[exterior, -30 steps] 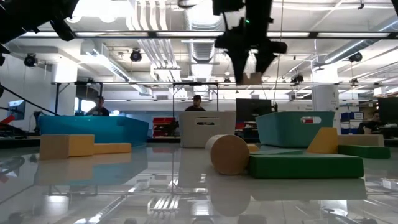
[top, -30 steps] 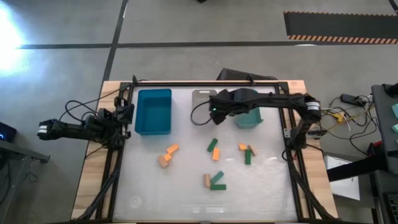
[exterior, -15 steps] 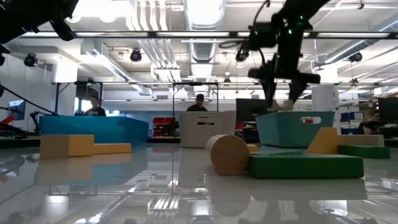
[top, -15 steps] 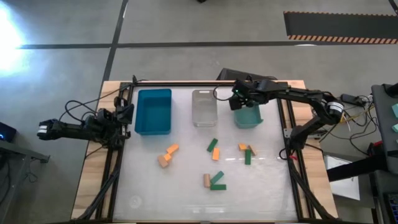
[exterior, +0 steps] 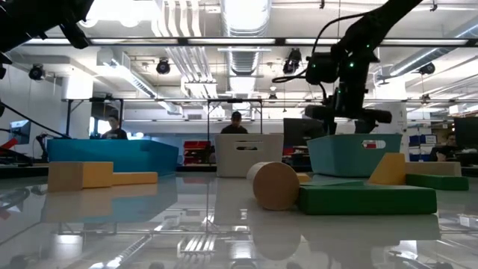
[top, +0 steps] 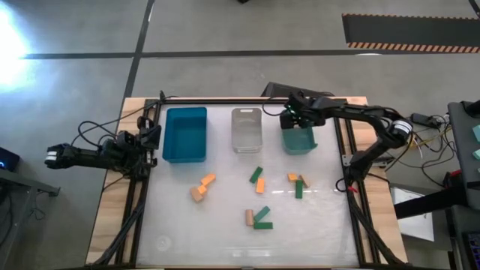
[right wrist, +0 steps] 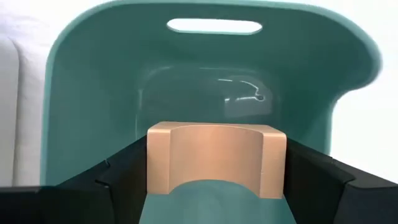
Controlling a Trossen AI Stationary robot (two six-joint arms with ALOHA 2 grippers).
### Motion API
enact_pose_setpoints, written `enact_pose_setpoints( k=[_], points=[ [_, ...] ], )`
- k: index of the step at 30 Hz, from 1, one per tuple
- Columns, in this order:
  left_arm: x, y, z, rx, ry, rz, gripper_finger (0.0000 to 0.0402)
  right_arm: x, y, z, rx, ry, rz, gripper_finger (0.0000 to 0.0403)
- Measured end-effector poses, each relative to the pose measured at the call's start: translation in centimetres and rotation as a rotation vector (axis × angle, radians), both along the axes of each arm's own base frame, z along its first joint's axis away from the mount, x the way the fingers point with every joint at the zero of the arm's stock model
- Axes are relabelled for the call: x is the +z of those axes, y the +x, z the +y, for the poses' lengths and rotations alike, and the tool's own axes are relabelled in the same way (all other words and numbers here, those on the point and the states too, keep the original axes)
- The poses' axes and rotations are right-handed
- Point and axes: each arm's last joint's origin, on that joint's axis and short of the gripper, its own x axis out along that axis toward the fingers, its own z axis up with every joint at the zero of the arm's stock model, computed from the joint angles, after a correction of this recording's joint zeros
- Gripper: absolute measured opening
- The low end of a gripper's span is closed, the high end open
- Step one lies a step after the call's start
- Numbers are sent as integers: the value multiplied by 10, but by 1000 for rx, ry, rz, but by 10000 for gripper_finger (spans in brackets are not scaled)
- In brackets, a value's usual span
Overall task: Sort & place blocks by color
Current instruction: Put the brown block into the green bin, then put the yellow block into the blue bin
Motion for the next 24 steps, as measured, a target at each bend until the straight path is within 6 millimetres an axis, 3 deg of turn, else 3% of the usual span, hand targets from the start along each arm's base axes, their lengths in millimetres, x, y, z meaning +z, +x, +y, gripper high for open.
enact_pose_setpoints(
  k=[16,24],
  points=[
    [0,0,0,0,0,0,0,-12,9,-11,27,4,42,311],
    [0,0,0,0,0,0,0,7,5,-3,40,-22,-7,313]
  ],
)
